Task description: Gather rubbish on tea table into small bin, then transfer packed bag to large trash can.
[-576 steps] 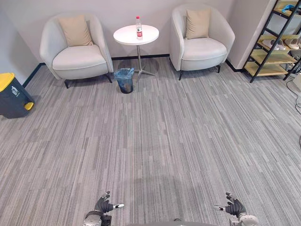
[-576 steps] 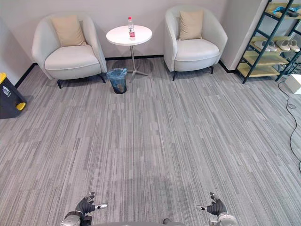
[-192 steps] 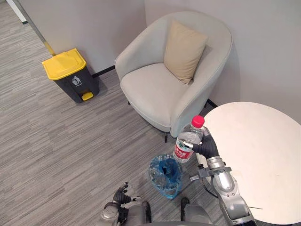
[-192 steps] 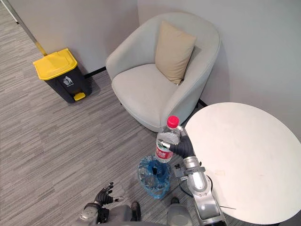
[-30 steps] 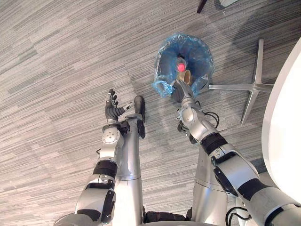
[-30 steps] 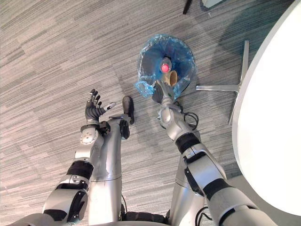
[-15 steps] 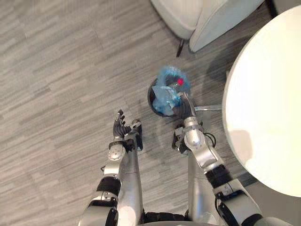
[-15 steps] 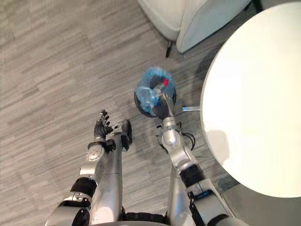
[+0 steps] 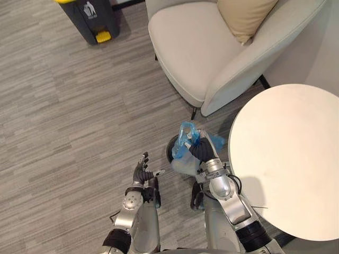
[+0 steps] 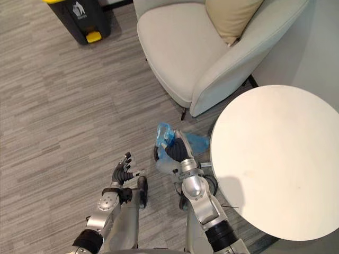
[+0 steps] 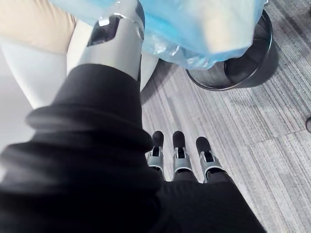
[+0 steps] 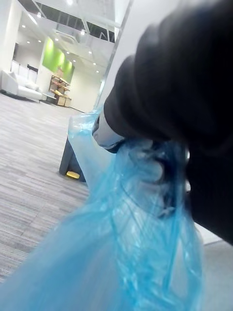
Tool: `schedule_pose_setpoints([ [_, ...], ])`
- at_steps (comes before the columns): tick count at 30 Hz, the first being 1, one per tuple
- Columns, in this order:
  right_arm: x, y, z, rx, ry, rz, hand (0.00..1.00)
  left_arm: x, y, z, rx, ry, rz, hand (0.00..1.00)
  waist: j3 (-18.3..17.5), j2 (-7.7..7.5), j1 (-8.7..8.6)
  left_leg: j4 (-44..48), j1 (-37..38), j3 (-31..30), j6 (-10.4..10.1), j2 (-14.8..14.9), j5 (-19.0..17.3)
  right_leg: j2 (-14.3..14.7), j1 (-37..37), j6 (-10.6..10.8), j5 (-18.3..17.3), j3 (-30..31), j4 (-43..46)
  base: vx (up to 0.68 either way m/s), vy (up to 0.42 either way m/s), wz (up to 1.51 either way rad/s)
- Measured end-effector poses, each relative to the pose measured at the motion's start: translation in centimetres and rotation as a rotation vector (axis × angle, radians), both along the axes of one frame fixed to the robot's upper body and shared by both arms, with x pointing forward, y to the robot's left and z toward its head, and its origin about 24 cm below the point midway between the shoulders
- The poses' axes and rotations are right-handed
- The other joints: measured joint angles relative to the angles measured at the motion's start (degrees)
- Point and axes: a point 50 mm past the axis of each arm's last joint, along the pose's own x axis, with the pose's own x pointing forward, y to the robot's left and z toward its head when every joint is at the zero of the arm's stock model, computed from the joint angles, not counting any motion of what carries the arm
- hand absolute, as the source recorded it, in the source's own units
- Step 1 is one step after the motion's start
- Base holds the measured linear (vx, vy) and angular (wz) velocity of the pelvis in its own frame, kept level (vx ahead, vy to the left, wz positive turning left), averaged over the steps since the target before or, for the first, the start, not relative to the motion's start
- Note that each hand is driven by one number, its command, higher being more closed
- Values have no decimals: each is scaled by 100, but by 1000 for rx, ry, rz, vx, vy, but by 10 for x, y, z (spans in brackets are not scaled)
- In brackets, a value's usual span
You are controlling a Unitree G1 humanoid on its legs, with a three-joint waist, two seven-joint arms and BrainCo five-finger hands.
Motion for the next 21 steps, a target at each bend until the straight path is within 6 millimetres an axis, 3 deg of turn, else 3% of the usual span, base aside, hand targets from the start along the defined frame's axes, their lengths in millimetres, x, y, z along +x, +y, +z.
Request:
schedule_pose_setpoints([
  [3, 1, -6, -1, -10, 10, 18, 100, -7, 4, -5, 24, 21, -22, 0, -162, 1, -127, -591, 393, 5, 30, -86, 264, -6, 362, 24, 185, -54, -497, 136, 20, 8],
  [7, 0, -10, -3, 6, 41, 56, 100, -15, 10, -4, 46, 17, -40, 0, -386, 1, -139, -1051, 862, 116, 40, -102, 347, 28, 790, 51, 326, -16, -935, 114, 30, -9],
  [21, 1, -13, -2, 215, 194, 289, 100, -14, 12, 49, 71, -227, -145, 0, -979, 8, -126, -1883, 1769, 274, 98, -202, 502, 106, 1794, 175, 759, 64, -2128, 42, 35, -4],
])
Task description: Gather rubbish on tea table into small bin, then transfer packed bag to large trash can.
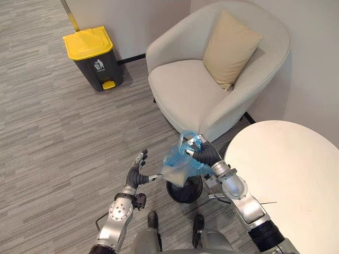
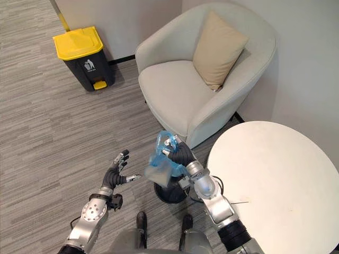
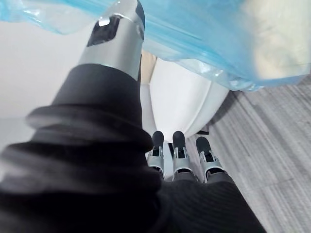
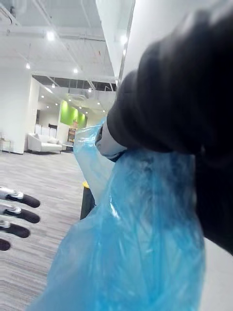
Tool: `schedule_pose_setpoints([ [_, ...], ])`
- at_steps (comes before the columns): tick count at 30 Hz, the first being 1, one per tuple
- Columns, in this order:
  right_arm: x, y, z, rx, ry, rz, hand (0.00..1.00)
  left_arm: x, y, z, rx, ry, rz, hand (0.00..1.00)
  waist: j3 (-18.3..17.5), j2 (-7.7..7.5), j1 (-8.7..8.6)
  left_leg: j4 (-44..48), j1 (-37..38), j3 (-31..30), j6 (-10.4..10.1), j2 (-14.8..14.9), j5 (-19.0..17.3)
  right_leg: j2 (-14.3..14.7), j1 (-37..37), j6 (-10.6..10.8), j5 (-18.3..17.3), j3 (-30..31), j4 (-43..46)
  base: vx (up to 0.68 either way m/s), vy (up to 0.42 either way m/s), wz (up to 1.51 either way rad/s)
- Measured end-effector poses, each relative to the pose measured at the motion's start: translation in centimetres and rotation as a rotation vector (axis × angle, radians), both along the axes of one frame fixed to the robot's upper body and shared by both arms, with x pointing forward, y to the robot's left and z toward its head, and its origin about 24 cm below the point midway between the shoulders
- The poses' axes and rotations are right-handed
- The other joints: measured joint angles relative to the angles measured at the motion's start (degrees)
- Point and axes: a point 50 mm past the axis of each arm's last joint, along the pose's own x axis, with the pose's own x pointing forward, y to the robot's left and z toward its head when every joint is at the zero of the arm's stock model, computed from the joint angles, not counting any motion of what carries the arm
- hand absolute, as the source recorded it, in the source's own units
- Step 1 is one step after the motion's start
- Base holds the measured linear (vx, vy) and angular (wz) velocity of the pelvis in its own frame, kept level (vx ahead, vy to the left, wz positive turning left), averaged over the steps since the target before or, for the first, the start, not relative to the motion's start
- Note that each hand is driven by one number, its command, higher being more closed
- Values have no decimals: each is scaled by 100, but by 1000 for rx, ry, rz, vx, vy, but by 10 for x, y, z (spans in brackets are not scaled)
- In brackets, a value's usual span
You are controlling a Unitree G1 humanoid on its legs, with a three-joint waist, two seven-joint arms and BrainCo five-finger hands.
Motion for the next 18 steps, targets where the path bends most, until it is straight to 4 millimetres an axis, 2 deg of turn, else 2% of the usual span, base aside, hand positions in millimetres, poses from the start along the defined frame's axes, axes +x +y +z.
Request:
schedule_pose_setpoints([
  [8, 7, 11, 18, 106, 19, 176, 100, 8, -15, 38, 96, -196, -95, 0, -283, -10, 12, -235, 223, 46, 34, -69, 58, 52, 258, 10, 167, 46, -353, 10, 7, -2],
  [13, 7, 22, 24, 121, 22, 252, 100, 14, -26, 50, 150, -258, -172, 0, -368, -5, 20, -257, 219, 78, 40, -67, 69, 73, 360, 14, 341, 90, -646, -8, 8, -5],
  [18, 12, 25, 18, 117, 64, 257, 100, 18, -39, 55, 162, -289, -224, 0, -427, -15, 20, -412, 278, 95, 58, -76, 173, 89, 393, -7, 411, 103, -744, 0, 0, 0],
])
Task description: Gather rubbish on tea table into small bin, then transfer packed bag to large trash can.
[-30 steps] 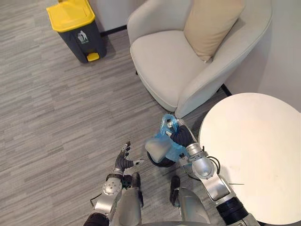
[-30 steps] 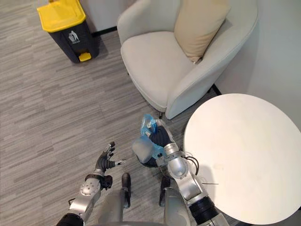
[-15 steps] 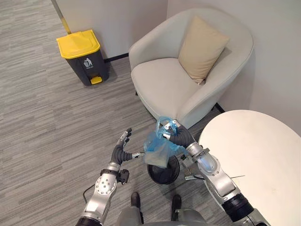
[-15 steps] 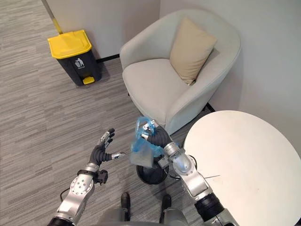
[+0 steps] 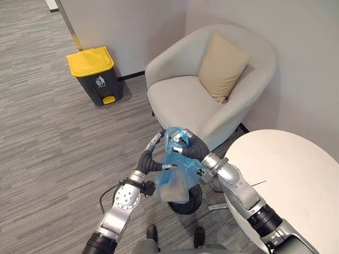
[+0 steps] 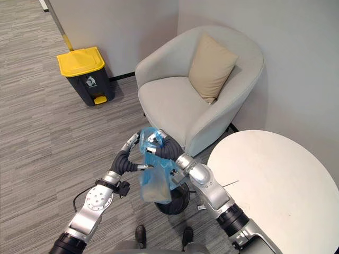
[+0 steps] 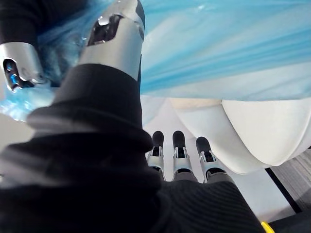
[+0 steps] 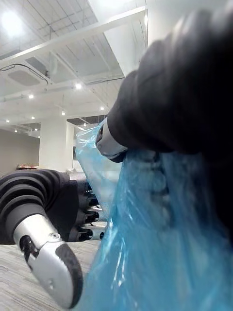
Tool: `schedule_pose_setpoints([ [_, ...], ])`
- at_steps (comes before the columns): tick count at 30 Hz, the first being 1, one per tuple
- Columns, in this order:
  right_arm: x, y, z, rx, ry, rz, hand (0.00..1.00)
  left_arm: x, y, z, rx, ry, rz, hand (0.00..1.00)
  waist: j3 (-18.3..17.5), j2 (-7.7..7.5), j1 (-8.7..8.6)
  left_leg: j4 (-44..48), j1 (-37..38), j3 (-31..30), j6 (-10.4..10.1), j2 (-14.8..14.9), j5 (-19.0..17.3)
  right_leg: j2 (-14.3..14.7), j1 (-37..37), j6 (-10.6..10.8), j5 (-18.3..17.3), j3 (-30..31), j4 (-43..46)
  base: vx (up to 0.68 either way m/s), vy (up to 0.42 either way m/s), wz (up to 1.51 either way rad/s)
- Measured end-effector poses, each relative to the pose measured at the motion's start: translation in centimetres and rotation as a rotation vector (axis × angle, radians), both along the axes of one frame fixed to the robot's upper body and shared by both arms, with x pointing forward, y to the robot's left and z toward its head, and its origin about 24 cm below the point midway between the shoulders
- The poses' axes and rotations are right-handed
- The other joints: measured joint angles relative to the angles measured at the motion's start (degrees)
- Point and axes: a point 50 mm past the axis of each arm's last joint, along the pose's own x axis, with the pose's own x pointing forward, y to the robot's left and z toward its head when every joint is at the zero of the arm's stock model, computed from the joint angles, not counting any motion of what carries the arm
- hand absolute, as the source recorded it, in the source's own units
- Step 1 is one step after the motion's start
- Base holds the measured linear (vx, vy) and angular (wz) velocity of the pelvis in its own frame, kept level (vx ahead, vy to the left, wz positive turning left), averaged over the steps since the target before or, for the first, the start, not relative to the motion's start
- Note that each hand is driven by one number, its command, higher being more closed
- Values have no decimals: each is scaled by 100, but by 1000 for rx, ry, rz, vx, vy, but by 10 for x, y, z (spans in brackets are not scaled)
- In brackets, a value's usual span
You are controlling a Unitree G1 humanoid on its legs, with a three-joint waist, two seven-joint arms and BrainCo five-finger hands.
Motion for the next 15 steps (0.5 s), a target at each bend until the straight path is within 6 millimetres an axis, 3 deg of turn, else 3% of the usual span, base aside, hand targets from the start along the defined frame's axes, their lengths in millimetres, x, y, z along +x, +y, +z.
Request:
schedule_pose_setpoints([
  [15, 11, 16, 4, -8, 14, 42, 100, 8, -15, 5, 67, -39, -50, 0, -126, -167, 29, -296, 139, -43, -69, 94, 232, 131, 51, -81, 85, -15, -82, 0, 0, 0],
])
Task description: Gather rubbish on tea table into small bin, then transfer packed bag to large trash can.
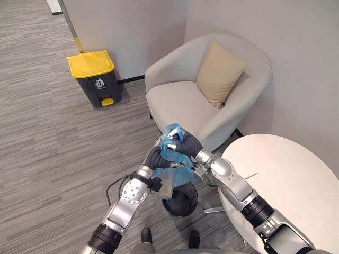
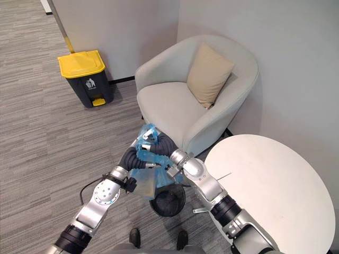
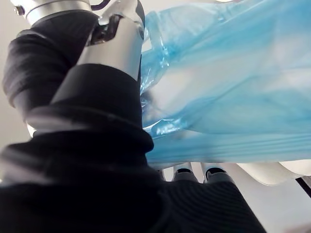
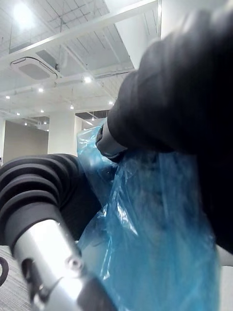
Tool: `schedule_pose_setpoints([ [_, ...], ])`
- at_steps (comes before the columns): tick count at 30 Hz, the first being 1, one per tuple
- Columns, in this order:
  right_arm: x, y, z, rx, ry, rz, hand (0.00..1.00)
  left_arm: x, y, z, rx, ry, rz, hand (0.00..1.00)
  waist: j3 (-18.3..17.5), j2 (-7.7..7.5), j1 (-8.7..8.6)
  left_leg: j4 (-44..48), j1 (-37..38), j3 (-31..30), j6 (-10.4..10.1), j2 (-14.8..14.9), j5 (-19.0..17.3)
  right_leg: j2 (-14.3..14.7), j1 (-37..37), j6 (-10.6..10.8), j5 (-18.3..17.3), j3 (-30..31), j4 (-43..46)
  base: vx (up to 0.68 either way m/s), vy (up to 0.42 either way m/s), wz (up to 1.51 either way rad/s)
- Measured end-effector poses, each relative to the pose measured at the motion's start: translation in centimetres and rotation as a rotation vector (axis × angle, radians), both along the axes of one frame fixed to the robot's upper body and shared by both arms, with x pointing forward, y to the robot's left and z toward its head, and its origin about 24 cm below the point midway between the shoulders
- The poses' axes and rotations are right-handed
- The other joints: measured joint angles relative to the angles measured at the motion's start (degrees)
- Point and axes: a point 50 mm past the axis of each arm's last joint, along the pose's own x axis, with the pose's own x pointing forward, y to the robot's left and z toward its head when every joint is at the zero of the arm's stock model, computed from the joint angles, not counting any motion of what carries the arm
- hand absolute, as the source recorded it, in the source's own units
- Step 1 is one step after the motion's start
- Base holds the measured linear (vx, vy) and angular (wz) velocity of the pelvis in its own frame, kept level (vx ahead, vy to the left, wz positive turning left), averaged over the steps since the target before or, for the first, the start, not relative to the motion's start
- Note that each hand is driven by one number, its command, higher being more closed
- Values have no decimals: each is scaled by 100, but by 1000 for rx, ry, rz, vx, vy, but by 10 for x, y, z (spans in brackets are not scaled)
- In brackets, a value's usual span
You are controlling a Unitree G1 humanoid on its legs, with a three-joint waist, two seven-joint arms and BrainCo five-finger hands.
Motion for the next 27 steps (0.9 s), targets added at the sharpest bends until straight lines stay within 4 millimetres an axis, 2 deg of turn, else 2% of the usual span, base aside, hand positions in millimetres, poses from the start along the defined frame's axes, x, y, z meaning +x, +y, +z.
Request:
schedule_pose_setpoints([
  [3, 1, 1, 3, 9, -4, 4, 100, 0, 0, -4, 25, 10, 6, 0, -5, -8, 30, -96, 46, 0, -32, 14, 44, 25, 0, -8, 6, 5, 0, -3, -1, -1],
  [6, 4, 2, 8, 25, -9, 9, 100, 1, -1, -12, 48, 36, 17, 0, -9, -13, 131, -127, 69, -10, -49, 29, 61, 47, 2, -12, 8, 9, -1, -1, -2, -1],
  [12, 7, 14, 24, 89, -27, 41, 100, 1, -1, -22, 56, 84, 42, 0, -36, -55, 130, -133, 71, -19, -34, 27, 76, 47, 7, -12, 9, 5, -4, 0, 0, 0],
  [18, 3, 24, 24, 113, -9, 79, 100, -4, 0, -41, 82, 152, 74, 0, -91, -137, 130, -134, 81, -25, -34, 27, 76, 47, 19, -12, 9, 3, -7, 0, 0, 0],
  [27, 4, 28, 30, 110, -24, 93, 100, -7, 6, -53, 113, 197, 109, 0, -92, -137, 134, -139, 142, -21, -35, 27, 74, 46, 70, -12, 8, 7, -6, 0, 0, 0],
])
